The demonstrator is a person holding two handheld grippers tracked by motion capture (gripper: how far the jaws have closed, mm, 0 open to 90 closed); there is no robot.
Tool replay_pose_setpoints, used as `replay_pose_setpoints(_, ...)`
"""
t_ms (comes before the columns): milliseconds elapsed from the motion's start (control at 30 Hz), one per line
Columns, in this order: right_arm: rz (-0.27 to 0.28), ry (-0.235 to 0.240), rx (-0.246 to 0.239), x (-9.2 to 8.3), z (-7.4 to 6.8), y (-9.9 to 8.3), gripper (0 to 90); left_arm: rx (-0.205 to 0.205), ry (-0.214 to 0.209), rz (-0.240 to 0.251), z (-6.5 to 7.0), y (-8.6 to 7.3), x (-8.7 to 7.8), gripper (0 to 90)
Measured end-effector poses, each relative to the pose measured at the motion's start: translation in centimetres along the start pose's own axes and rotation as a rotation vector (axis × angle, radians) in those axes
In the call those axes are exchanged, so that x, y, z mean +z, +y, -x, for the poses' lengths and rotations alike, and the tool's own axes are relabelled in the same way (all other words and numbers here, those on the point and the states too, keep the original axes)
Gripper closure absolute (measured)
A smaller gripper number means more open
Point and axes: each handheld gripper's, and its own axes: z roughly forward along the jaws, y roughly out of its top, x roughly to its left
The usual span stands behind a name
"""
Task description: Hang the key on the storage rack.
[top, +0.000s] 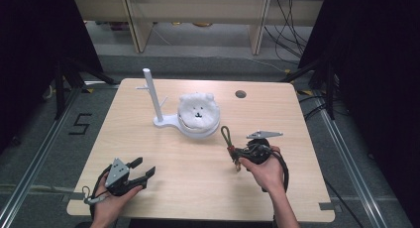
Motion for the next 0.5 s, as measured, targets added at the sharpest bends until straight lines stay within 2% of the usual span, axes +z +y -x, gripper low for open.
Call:
replay_pose_setpoints(33, 0.023, 0.003, -0.029, 0.0, 0.1, 0.0, 79.0, -0.001, 0.000, -0.001, 0.0, 0.0, 0.0, 37.0)
replay_pose_setpoints(67, 0.029, 0.002, -0.019, 0.0, -0.2, 0.0, 79.0, -0.001, 0.000, -0.001, 0.0, 0.0, 0.0, 37.0)
replay_pose_setpoints(100, 0.057, 0.027, -0.030, 0.2, -0.2, 0.0, 79.0, -0.001, 0.000, -0.001, 0.0, 0.0, 0.0, 37.0)
replay_pose_setpoints(167, 0.091, 0.038, -0.038, 0.3, -0.6, -0.1, 79.0, 0.001, 0.000, 0.000, 0.0, 0.0, 0.0, 37.0)
replay_pose_setpoints(267, 0.156, 0.061, -0.103, 0.8, -0.7, -0.3, 79.0, -0.007, 0.000, -0.003, 0.0, 0.1, -0.1, 38.3)
replay_pose_setpoints(300, 0.158, 0.069, -0.076, 0.9, -1.1, -0.5, 79.0, -0.019, -0.002, 0.003, 0.0, 0.2, -0.1, 38.3)
replay_pose_setpoints(333, 0.179, 0.073, -0.101, 1.2, -1.0, -0.5, 79.0, -0.030, -0.017, 0.023, 0.0, 0.3, 0.0, 38.6)
replay_pose_setpoints(400, 0.188, 0.075, -0.106, 1.4, -1.2, -0.6, 79.0, -0.037, -0.029, 0.041, 0.0, 0.9, -0.1, 38.8)
replay_pose_setpoints(433, 0.211, 0.096, -0.096, 1.7, -1.4, -0.7, 79.1, -0.047, -0.044, 0.058, 0.0, 1.3, -0.1, 38.9)
replay_pose_setpoints(500, 0.232, 0.113, -0.113, 2.0, -1.5, -0.7, 79.1, -0.068, -0.073, 0.073, 0.2, 2.0, 0.0, 38.9)
